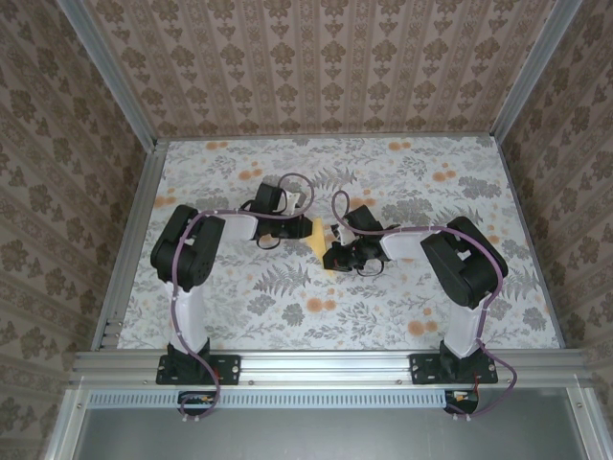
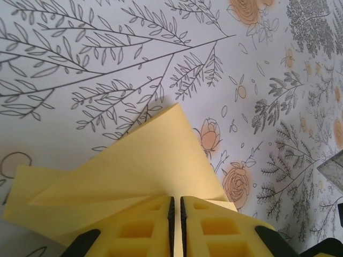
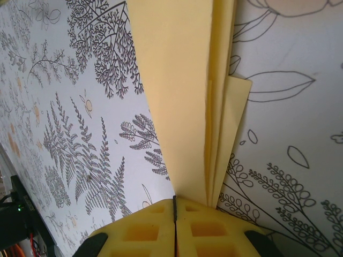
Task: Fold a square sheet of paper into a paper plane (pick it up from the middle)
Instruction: Fold the wing for the fifth time at the center of the table.
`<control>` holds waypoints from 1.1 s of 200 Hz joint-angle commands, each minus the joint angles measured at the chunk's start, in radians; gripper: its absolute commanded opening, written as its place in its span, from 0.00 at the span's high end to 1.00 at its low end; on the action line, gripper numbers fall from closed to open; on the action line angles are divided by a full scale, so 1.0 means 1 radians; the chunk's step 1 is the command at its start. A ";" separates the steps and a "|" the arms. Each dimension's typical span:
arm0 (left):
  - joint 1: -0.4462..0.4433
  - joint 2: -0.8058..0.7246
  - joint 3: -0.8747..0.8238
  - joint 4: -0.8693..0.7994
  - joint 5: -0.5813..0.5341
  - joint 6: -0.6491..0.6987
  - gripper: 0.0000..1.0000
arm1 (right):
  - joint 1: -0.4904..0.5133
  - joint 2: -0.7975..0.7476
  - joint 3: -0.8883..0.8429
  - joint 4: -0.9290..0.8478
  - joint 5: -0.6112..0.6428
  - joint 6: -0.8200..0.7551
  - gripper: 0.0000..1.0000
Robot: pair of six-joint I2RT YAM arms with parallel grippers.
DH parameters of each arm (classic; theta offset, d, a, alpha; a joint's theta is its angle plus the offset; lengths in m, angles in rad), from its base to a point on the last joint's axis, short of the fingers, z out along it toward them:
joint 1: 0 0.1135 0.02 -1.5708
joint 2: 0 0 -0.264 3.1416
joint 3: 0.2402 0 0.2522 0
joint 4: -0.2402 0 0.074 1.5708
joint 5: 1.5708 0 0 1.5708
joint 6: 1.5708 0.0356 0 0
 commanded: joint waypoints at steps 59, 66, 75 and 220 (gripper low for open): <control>0.063 0.064 0.081 -0.101 -0.075 -0.001 0.86 | -0.005 0.061 -0.042 -0.133 0.082 -0.024 0.93; 0.067 0.066 0.085 -0.108 -0.077 -0.004 0.86 | -0.005 0.062 -0.042 -0.134 0.081 -0.024 0.93; 0.074 0.066 0.089 -0.110 -0.078 -0.007 0.86 | -0.005 0.062 -0.043 -0.135 0.082 -0.025 0.93; 0.132 -0.095 0.124 -0.283 -0.303 -0.152 0.75 | -0.005 -0.085 0.046 -0.079 0.042 -0.010 0.81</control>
